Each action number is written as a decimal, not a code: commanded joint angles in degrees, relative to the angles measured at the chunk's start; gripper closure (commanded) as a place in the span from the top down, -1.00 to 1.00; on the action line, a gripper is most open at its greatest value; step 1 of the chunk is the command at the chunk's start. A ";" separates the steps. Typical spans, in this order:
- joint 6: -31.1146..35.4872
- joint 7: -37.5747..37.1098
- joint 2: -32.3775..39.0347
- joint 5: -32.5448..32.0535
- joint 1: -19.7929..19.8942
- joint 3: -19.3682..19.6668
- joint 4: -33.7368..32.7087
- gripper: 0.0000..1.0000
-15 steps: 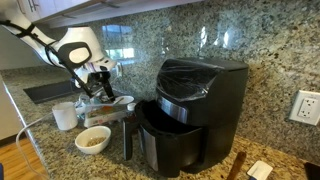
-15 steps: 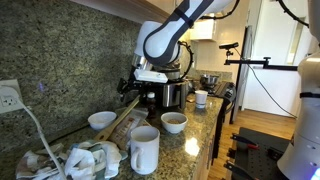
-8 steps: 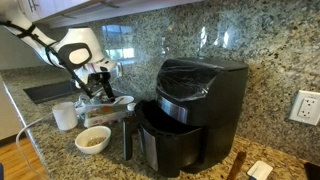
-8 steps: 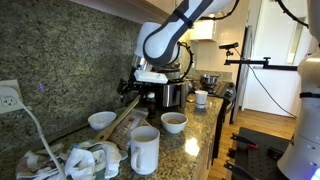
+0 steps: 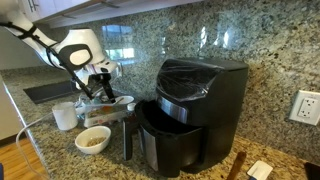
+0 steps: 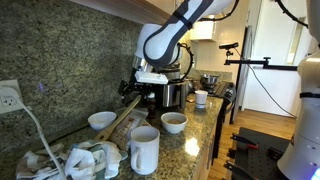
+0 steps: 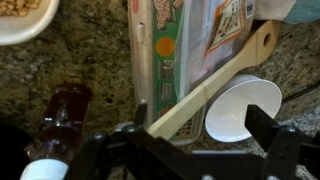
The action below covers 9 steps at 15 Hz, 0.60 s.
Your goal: Use the wooden spoon to mix the contents of the white bowl
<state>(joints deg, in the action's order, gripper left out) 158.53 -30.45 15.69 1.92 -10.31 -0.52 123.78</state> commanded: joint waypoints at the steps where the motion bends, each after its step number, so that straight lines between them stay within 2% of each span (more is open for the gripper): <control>1: -0.16 -1.06 -0.65 -1.00 -0.68 1.70 0.76 1.00; 9: 1.94 -0.44 0.84 -0.86 -0.03 3.23 0.64 1.00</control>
<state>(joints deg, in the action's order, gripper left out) 158.70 -30.59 15.96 1.35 -10.26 2.15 124.09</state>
